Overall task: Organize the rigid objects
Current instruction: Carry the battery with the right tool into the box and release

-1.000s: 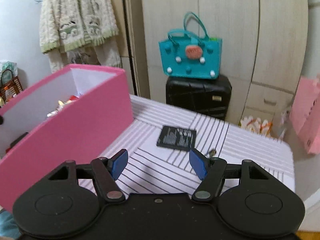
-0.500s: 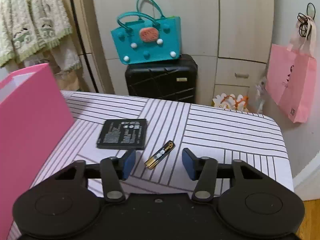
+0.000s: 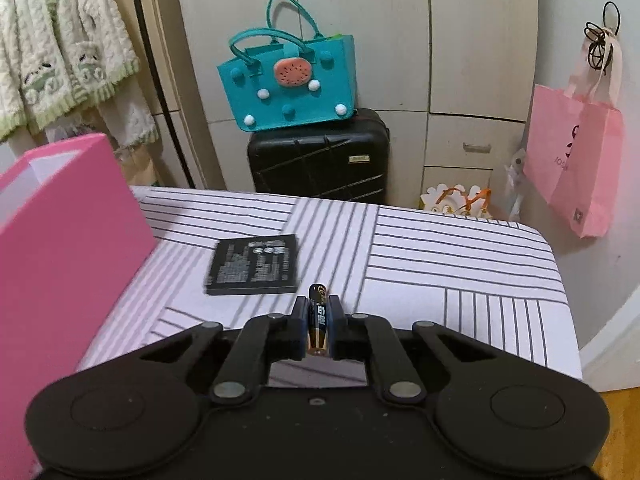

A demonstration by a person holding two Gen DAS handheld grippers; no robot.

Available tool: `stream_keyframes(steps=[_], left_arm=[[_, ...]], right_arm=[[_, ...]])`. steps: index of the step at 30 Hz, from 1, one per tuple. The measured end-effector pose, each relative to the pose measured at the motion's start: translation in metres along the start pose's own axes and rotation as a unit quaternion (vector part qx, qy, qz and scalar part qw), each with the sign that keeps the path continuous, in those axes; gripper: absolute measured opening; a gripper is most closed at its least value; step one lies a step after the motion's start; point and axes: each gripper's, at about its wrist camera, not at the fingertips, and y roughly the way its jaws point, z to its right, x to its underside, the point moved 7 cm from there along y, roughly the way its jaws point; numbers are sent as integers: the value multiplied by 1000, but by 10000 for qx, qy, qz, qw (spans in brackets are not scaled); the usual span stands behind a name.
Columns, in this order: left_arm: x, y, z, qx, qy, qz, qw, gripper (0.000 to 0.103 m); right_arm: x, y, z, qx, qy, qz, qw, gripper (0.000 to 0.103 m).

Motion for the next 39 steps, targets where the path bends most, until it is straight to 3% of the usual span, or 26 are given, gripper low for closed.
stream_keyframes(steps=[11, 17, 22, 28, 33, 39], left_arm=[[-1, 3, -3, 37, -9, 49, 10000, 9], [0, 6, -1, -84, -59, 127, 9999, 9], [2, 5, 0, -174, -58, 247, 9995, 9], [1, 6, 0, -212, -129, 306, 9992, 9], [0, 6, 0, -185, -188, 310, 9992, 9], [2, 2, -1, -196, -227, 400, 9987, 9]], right_arm=[[-25, -74, -77, -1224, -343, 140, 9918, 11], [-42, -107, -140, -2123, -771, 224, 9739, 11], [-40, -101, -182, -2650, -1032, -122, 9586, 11], [-31, -60, -232, -2593, -1607, -597, 9505, 11], [-23, -24, -250, -2203, -1837, -1110, 9515, 11], [-35, -38, -230, -2190, -1478, -833, 9609, 16]])
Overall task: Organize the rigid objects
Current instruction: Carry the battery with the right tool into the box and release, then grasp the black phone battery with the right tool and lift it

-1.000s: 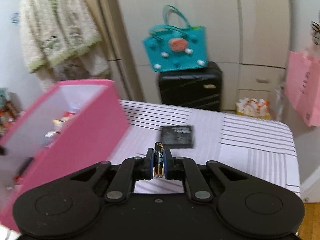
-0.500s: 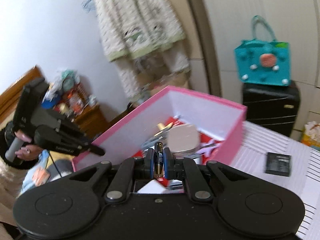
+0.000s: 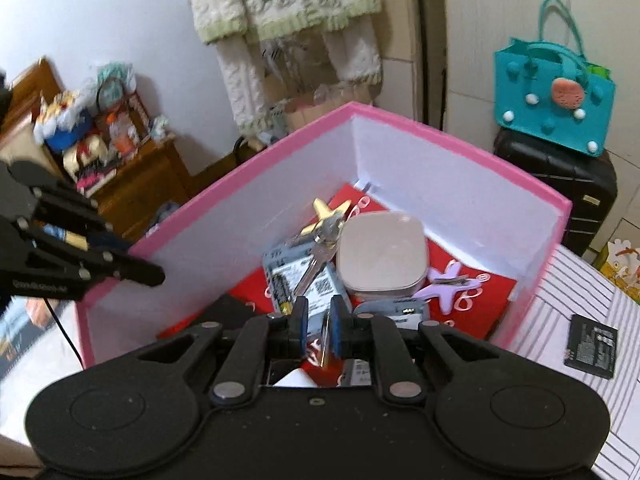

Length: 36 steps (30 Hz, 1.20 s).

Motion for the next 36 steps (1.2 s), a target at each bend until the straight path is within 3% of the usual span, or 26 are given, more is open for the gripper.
stream_keyframes(steps=[3, 8, 15, 18, 20, 22, 25, 29, 36], left_arm=[[1, -1, -1, 26, -36, 51, 10000, 9], [2, -2, -1, 34, -73, 113, 9999, 9], [3, -5, -4, 18, -225, 213, 9995, 9], [3, -5, -4, 34, -267, 255, 9993, 9], [2, -5, -5, 31, -292, 258, 9992, 9], [3, -5, -4, 16, -309, 261, 9992, 9], [3, -4, -2, -40, -289, 275, 9992, 9], [3, -4, -1, -40, -307, 272, 9991, 9], [5, -1, 1, -219, -158, 264, 9993, 9]], right_arm=[[-5, -27, 17, 21, 278, 366, 9989, 18], [-1, -73, 59, 534, 587, 863, 9931, 30], [29, -88, 129, 1130, 811, 795, 9871, 34], [42, -84, 153, 1177, 975, 767, 9853, 34], [50, -78, 167, 1219, 1041, 773, 9840, 42], [55, -69, 175, 1238, 1010, 775, 9841, 58], [63, -58, 184, 1233, 1045, 958, 9822, 67], [69, -41, 187, 1219, 888, 1095, 9825, 72], [71, 0, 195, 1926, 284, 682, 9785, 73]])
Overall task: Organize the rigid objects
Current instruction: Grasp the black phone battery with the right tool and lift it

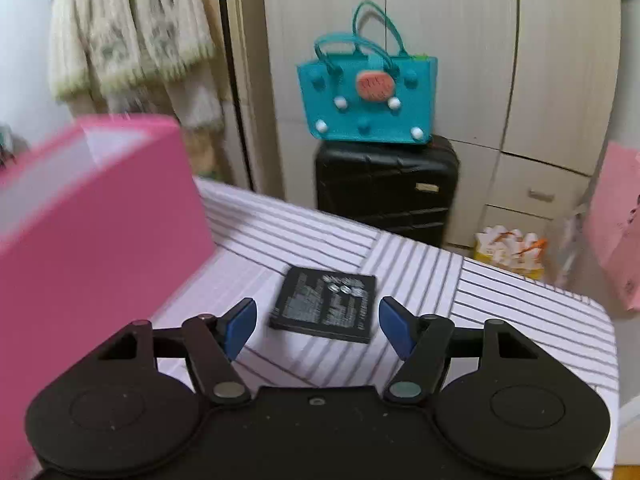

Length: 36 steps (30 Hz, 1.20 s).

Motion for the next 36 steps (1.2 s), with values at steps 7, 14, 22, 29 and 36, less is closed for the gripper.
stream_keyframes(steps=[7, 14, 22, 29, 36], left_arm=[[-2, 0, -1, 13, -18, 39, 10000, 9], [-3, 2, -1, 51, -99, 28, 9999, 9], [-1, 2, -3, 109, -37, 82, 9999, 8], [-1, 1, 0, 24, 85, 111, 9999, 7], [-1, -1, 0, 44, 113, 216, 9997, 7]], right_arm=[[-5, 14, 6, -10, 394, -44, 9992, 80], [-10, 21, 6, 290, 549, 46, 9981, 69], [-2, 3, 12, 131, 987, -1, 9950, 68], [-6, -49, -7, -186, 981, 304, 9945, 68], [-43, -116, -57, -763, 561, 821, 9921, 68]])
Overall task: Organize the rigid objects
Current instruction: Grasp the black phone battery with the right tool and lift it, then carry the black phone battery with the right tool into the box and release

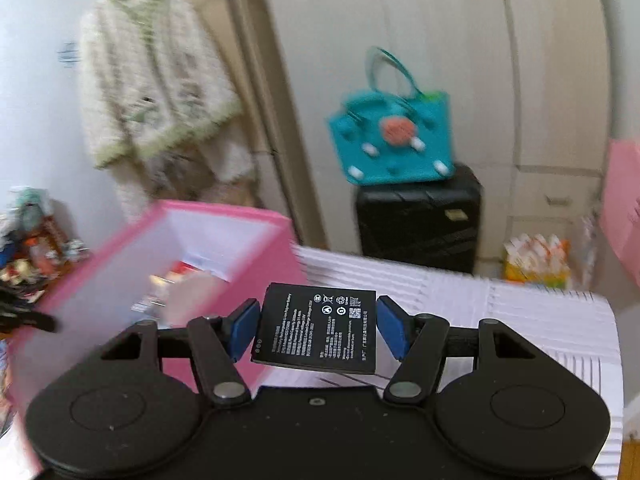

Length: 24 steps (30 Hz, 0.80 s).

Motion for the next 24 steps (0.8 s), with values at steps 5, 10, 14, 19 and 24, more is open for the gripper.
stream_keyframes(steps=[5, 10, 14, 19, 24], left_arm=[[0, -1, -1, 46, -11, 36, 10000, 7], [1, -1, -3, 85, -55, 43, 9999, 7], [1, -1, -6, 142, -157, 47, 9998, 7], [0, 0, -5, 120, -131, 0, 9998, 7], [0, 0, -4, 106, -155, -14, 9998, 7]], right_arm=[[-27, -13, -57, -239, -843, 222, 9959, 69], [-30, 15, -110, -762, -1416, -178, 9868, 69], [-25, 54, -131, -1093, -1298, -929, 9811, 69], [-19, 93, -129, -1301, -804, -1564, 9758, 67], [-11, 124, -120, -1225, -556, -1899, 9725, 37]])
